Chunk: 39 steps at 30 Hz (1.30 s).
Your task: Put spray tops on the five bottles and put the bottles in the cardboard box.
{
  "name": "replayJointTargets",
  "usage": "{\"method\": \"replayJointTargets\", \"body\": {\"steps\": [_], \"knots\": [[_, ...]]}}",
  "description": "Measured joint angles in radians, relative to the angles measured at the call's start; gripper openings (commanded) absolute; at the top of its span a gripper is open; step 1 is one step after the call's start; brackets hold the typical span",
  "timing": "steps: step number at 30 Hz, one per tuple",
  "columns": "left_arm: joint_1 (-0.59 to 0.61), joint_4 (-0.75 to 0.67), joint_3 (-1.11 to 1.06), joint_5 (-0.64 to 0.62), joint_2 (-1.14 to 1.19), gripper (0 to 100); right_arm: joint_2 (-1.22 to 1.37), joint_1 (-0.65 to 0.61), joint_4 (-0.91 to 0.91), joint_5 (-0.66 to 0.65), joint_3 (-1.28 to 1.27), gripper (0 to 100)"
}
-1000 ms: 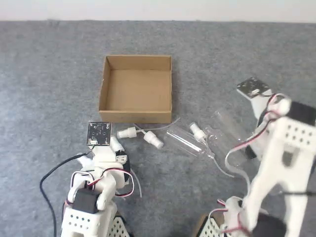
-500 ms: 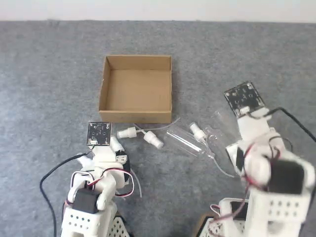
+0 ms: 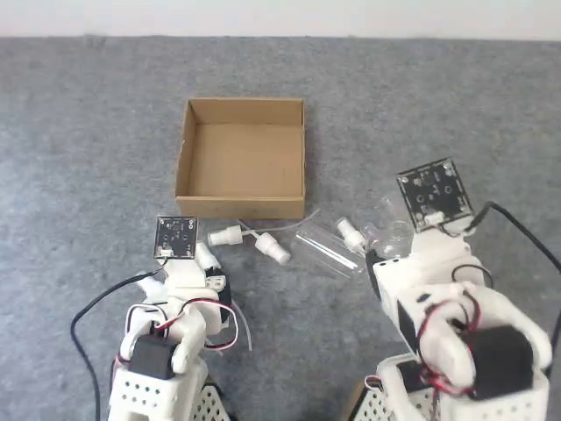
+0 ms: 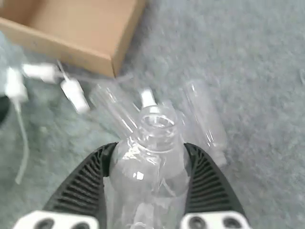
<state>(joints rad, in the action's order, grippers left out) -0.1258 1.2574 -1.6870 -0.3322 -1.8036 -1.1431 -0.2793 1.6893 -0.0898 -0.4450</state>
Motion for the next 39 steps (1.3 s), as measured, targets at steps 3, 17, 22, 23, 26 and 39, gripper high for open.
{"method": "replayJointTargets", "body": {"steps": [3,17,22,23,26,39], "knots": [[0.0,0.0,0.0,0.0,0.0,1,-0.031,-0.026,-0.031,0.037,0.0,2.6],[0.0,0.0,0.0,0.0,0.0,1,-0.302,-0.035,-0.453,0.048,-0.456,2.8],[0.0,0.0,0.0,0.0,0.0,1,-0.439,-0.035,-0.611,0.048,-0.618,2.8],[0.0,0.0,0.0,0.0,0.0,1,-0.477,-0.035,-0.641,0.048,-0.654,2.8],[0.0,0.0,0.0,0.0,0.0,1,-0.568,-0.034,-0.717,0.048,-0.747,2.7],[0.0,0.0,0.0,0.0,0.0,1,-0.658,-0.032,-0.778,0.114,-0.867,2.7]]}}
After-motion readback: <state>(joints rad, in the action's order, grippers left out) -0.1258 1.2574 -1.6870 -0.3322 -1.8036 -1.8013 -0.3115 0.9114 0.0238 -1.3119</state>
